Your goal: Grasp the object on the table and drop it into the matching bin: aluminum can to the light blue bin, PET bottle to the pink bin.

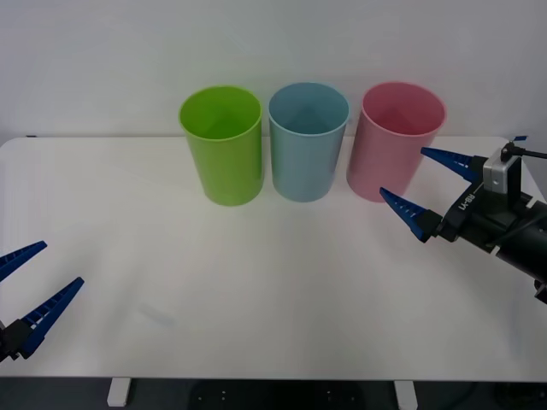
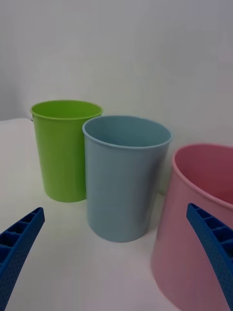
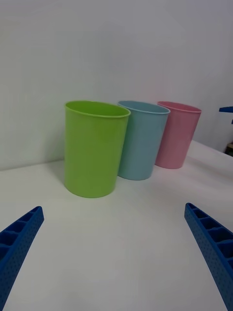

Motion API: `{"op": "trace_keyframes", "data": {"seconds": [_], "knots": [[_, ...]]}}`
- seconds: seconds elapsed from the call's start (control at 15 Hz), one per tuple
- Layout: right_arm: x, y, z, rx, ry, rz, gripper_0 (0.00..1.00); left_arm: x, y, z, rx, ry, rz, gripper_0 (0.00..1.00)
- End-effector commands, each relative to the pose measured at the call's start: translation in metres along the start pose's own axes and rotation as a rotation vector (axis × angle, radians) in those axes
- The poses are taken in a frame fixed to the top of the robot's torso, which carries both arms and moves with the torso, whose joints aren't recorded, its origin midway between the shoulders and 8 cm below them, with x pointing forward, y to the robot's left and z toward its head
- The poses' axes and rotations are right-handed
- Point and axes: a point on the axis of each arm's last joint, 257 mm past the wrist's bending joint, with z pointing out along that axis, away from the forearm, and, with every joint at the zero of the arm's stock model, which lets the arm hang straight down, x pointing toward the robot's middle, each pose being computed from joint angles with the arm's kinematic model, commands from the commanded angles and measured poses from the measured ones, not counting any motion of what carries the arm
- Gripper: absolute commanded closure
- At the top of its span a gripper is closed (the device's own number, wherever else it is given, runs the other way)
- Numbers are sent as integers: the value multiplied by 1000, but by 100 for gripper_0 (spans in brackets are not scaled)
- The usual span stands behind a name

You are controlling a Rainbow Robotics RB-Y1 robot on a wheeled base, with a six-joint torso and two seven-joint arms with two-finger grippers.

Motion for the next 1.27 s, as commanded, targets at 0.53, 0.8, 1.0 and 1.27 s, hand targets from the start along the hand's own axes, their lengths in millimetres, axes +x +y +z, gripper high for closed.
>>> {"op": "trace_keyframes", "data": {"seconds": [0.53, 0.8, 1.0, 1.27], "knots": [[48, 35, -83, -49, 100, -5, 0, 0, 0, 0, 0, 0, 0, 0], [57, 43, -108, -44, 122, 26, 0, 0, 0, 0, 0, 0, 0, 0], [59, 45, -110, -49, 128, 42, 0, 0, 0, 0, 0, 0, 0, 0], [60, 45, -111, -47, 131, 49, 0, 0, 0, 0, 0, 0, 0, 0]]}}
